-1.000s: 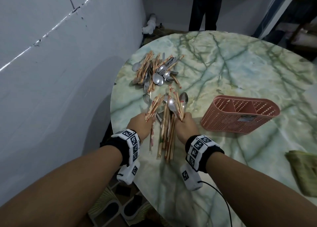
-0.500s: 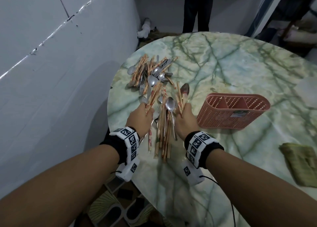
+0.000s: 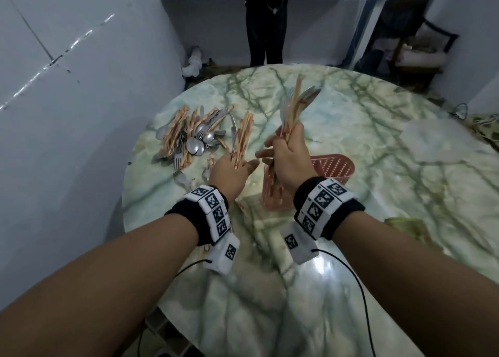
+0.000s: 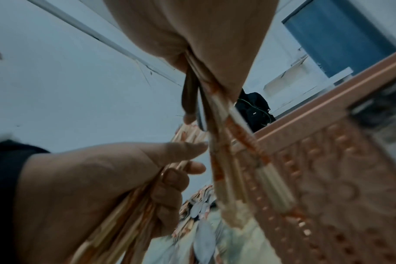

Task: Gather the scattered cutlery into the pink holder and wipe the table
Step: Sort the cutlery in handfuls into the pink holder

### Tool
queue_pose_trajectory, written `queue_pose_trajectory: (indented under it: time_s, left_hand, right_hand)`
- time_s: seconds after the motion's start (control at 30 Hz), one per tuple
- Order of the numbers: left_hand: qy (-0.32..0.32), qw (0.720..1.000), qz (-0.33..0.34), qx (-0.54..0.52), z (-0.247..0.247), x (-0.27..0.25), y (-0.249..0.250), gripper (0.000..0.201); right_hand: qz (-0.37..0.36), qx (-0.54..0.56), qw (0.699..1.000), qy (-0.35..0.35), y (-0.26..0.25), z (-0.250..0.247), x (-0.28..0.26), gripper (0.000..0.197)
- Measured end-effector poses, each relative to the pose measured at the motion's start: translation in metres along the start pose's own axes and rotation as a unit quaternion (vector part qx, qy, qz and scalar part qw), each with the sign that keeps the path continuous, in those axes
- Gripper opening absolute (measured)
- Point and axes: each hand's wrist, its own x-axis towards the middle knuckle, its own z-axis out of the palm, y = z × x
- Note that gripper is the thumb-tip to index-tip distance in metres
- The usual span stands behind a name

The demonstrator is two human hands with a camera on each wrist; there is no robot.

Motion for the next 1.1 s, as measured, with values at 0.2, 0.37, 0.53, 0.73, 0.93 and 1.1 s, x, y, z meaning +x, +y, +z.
queue_pose_trajectory:
  time_s: [0.2,0.37,0.53,0.73,0.93,1.1]
  left_hand:
    - [-0.010,0.998,-0.067,0.006,0.030,0.003,0.004,0.039]
    - [-0.020,0.997,-0.062,0.038,0.032,0.006,0.006,0.043]
    - [-0.019,0.997,-0.073,0.025,0.034,0.003,0.007,0.039]
    - [-0.032,0.995,-0.089,0.006,0.034,0.000,0.010,0.048]
    - [0.000,0.997,-0.074,-0.007,0.037,-0.001,0.002,0.031]
    - [0.009,0.996,-0.088,-0.017,0.039,-0.002,0.004,0.029]
  right_hand:
    - [-0.019,0.016,1.000,0.009,-0.003,-0.038,0.017,0.009]
    - [-0.063,0.009,0.998,0.027,0.003,-0.034,0.038,0.014]
    - [-0.082,0.021,0.996,0.024,-0.003,-0.028,0.062,0.016]
    - [-0.085,0.014,0.995,0.044,0.004,-0.019,0.067,0.019]
    - [-0.076,-0.200,0.971,-0.106,0.047,-0.031,0.040,0.017]
    - [-0.117,-0.427,0.880,-0.171,0.060,-0.051,0.052,0.028]
